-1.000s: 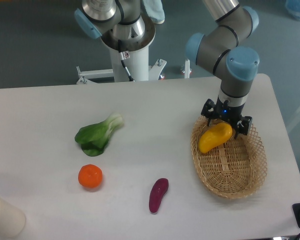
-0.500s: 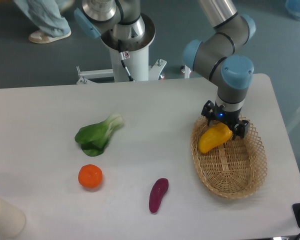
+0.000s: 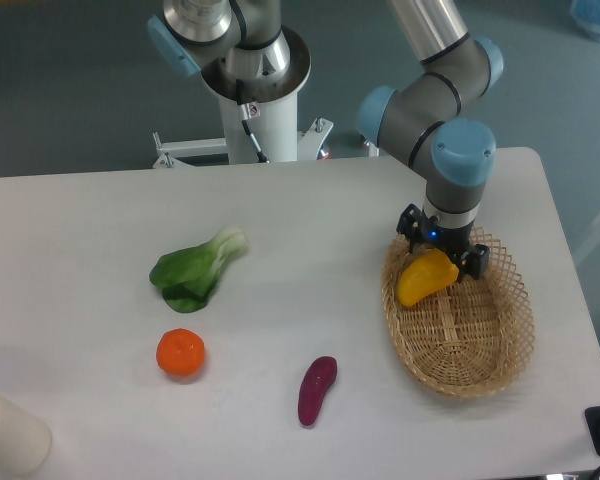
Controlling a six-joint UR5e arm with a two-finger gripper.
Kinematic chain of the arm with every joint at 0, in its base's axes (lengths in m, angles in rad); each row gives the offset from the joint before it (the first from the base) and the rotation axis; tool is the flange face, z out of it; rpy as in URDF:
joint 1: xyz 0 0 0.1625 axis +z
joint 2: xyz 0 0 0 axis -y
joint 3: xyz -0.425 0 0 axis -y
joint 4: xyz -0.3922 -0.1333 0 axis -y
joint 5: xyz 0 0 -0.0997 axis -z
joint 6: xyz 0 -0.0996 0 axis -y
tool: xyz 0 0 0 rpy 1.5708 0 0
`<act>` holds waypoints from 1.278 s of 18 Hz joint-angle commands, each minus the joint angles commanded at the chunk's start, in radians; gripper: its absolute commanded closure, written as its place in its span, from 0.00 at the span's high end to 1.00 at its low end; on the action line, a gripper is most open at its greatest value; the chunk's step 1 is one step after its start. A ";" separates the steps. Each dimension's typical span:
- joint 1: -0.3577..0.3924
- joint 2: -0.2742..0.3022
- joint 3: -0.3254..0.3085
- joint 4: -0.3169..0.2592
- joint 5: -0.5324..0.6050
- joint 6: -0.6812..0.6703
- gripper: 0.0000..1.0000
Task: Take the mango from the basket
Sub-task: 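Close the gripper around the yellow mango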
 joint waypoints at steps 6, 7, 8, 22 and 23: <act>-0.009 -0.009 -0.006 0.037 0.000 -0.005 0.92; -0.011 -0.009 -0.008 0.037 0.000 -0.005 0.91; -0.011 -0.009 -0.008 0.037 0.000 -0.005 0.88; -0.009 -0.008 0.003 0.035 0.000 0.011 0.53; -0.009 -0.006 0.003 0.035 0.000 0.011 0.47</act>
